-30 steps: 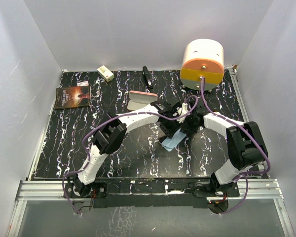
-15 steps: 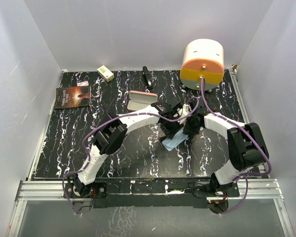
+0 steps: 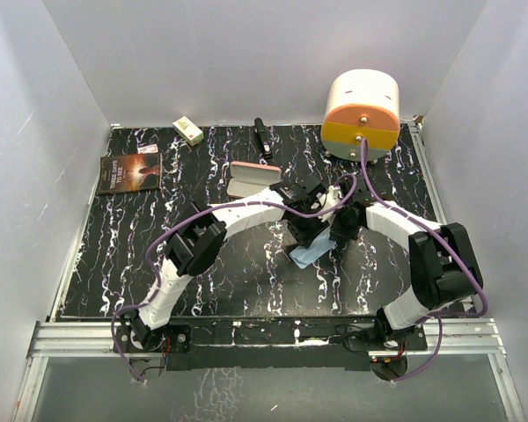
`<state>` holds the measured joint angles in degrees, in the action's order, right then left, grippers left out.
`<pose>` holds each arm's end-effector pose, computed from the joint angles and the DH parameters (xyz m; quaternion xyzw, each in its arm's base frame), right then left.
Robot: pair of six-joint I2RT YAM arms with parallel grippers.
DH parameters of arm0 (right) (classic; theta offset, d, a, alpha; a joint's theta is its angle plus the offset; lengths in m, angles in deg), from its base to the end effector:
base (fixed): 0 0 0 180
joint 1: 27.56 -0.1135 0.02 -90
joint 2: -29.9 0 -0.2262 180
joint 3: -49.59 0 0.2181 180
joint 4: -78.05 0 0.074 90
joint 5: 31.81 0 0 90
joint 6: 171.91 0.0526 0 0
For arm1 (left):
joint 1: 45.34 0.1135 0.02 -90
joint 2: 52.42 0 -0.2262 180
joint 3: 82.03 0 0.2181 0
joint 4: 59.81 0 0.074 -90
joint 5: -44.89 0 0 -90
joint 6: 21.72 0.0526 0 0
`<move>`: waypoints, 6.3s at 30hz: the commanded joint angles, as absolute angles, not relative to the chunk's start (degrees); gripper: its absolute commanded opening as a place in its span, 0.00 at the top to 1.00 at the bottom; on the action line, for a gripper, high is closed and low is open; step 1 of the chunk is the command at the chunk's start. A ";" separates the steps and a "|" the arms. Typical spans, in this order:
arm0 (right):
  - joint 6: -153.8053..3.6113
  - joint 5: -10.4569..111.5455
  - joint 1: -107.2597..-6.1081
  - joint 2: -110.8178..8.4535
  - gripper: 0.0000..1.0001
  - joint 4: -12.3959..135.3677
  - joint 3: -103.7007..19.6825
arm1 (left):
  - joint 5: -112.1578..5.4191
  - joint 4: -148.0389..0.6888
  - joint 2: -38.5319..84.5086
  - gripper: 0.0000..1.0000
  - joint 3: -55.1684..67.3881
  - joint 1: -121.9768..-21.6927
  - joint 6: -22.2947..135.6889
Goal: Organize the sunglasses
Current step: Fold the glasses cleaning cloth at the center of the board, then adjust the glasses cleaning cloth at the center of the board.
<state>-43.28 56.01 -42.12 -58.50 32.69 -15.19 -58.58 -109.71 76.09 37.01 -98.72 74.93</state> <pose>0.2501 0.0670 0.1341 0.2016 0.9622 0.0984 0.1547 0.2525 -0.3602 0.1469 0.5060 0.8139 -0.2079 0.1959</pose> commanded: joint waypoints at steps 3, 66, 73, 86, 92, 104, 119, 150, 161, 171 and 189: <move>-45.12 54.36 -43.11 -52.48 0.92 34.79 -17.63 | -57.28 -114.02 75.42 0.69 34.67 -98.99 74.90; -45.24 55.99 -43.08 -55.64 0.92 35.76 -19.42 | -56.27 -113.84 77.69 0.70 33.92 -98.96 74.33; -45.48 58.56 -43.10 -52.58 0.92 32.31 -20.02 | -56.20 -113.96 77.68 0.70 33.83 -99.03 74.30; -45.51 56.12 -43.07 -53.26 0.91 34.49 -20.27 | -55.85 -114.01 77.83 0.70 33.62 -98.97 74.43; -44.74 52.48 -43.11 -54.22 0.92 37.93 -20.34 | -55.93 -114.03 78.06 0.70 33.76 -99.01 74.38; -44.65 50.19 -43.45 -58.05 0.92 40.25 -18.89 | -56.09 -114.27 78.36 0.71 34.17 -98.96 74.29; -45.22 56.61 -43.41 -57.20 0.92 36.11 -18.74 | -56.36 -114.46 78.21 0.71 33.96 -99.09 74.38; -36.24 37.45 -45.13 -44.11 0.92 59.81 -2.97 | -55.12 -115.73 77.28 0.71 35.30 -99.12 75.14; -35.04 42.74 -46.80 -47.89 0.92 63.86 -2.26 | -53.81 -114.36 78.28 0.71 33.11 -99.09 75.09; -35.40 49.32 -46.80 -53.62 0.92 61.60 -6.97 | -49.63 -112.60 80.17 0.72 33.27 -99.09 76.40; -29.74 54.42 -46.72 -54.64 0.92 58.11 -12.00 | -45.84 -110.98 83.99 0.73 43.30 -94.26 79.18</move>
